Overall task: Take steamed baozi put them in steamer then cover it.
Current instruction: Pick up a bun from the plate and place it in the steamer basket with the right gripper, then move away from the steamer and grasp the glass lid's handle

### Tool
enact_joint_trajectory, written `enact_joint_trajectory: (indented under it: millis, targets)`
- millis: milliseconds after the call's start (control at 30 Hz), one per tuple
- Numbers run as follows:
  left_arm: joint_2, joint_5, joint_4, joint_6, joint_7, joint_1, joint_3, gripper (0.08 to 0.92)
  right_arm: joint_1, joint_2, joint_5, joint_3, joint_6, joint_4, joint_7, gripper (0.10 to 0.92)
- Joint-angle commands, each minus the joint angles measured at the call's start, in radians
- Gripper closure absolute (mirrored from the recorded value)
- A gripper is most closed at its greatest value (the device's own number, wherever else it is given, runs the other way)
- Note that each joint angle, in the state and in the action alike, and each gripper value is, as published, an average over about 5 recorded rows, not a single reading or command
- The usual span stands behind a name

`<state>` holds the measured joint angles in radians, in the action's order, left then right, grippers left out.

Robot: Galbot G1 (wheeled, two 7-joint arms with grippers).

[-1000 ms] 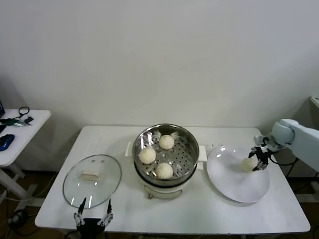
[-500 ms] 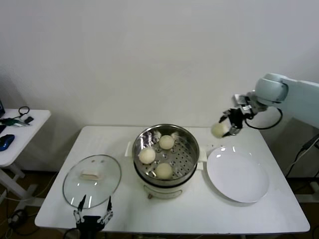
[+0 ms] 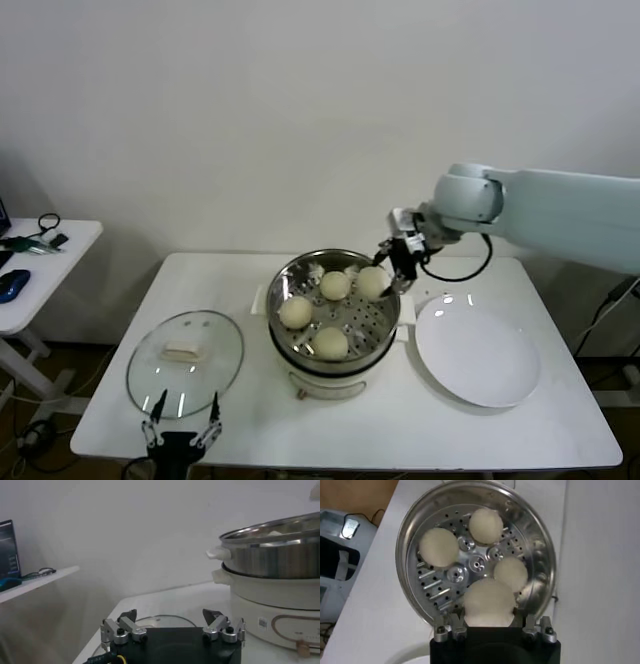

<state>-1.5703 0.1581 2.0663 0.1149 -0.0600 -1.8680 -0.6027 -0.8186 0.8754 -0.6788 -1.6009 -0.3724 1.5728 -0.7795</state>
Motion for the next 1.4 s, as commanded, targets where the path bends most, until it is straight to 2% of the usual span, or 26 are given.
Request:
enact_joint_trajectory:
  millis: [33, 433, 533, 667, 833, 900, 1000, 1067, 1133, 1233, 1400]
  targets:
    - [0.000, -0.001, 0.000, 0.000, 0.000, 0.000, -0.001, 0.177, 0.186, 0.055, 0.059, 0.041, -0.063, 0.000, 0.082, 0.364]
    - [0.004, 0.000, -0.002, 0.001, 0.000, -0.004, 0.000, 0.177, 0.226, 0.066, 0.092, 0.061, -0.067, -0.043, 0.099, 0.360]
    - [0.004, 0.001, -0.002, 0.001, 0.000, -0.004, 0.000, 0.177, 0.207, 0.060, 0.077, 0.067, -0.055, -0.037, 0.089, 0.319]
    - [0.003, 0.002, 0.000, -0.003, -0.003, -0.004, 0.002, 0.177, 0.117, 0.034, 0.024, 0.070, -0.012, -0.035, 0.031, 0.228]
    - [0.006, -0.008, 0.011, -0.015, -0.014, -0.011, -0.001, 0.177, -0.034, -0.032, -0.140, 0.076, 0.019, -0.060, -0.007, 0.204]
    - [0.010, -0.023, 0.017, -0.014, -0.022, -0.014, -0.003, 0.177, -0.048, -0.081, -0.216, 0.115, -0.013, -0.065, 0.056, 0.203]
    - [0.015, -0.049, 0.028, -0.017, -0.030, -0.015, -0.007, 0.177, 0.041, -0.184, -0.294, 0.243, -0.044, -0.049, 0.270, 0.202]
    - [0.017, -0.061, 0.036, -0.024, -0.032, -0.012, -0.011, 0.177, 0.167, -0.261, -0.261, 0.376, -0.021, -0.034, 0.411, 0.202]
    - [0.020, -0.070, 0.040, -0.025, -0.037, -0.006, -0.015, 0.177, 0.312, -0.327, -0.205, 0.514, -0.002, -0.023, 0.510, 0.203]
    - [0.026, -0.081, 0.042, -0.024, -0.049, 0.010, -0.020, 0.177, 0.524, -0.408, -0.200, 0.699, 0.015, -0.001, 0.639, 0.203]
    - [0.048, -0.108, 0.044, -0.040, -0.054, 0.044, -0.040, 0.177, 0.988, -0.501, -0.163, 1.183, 0.080, 0.038, 0.708, 0.203]
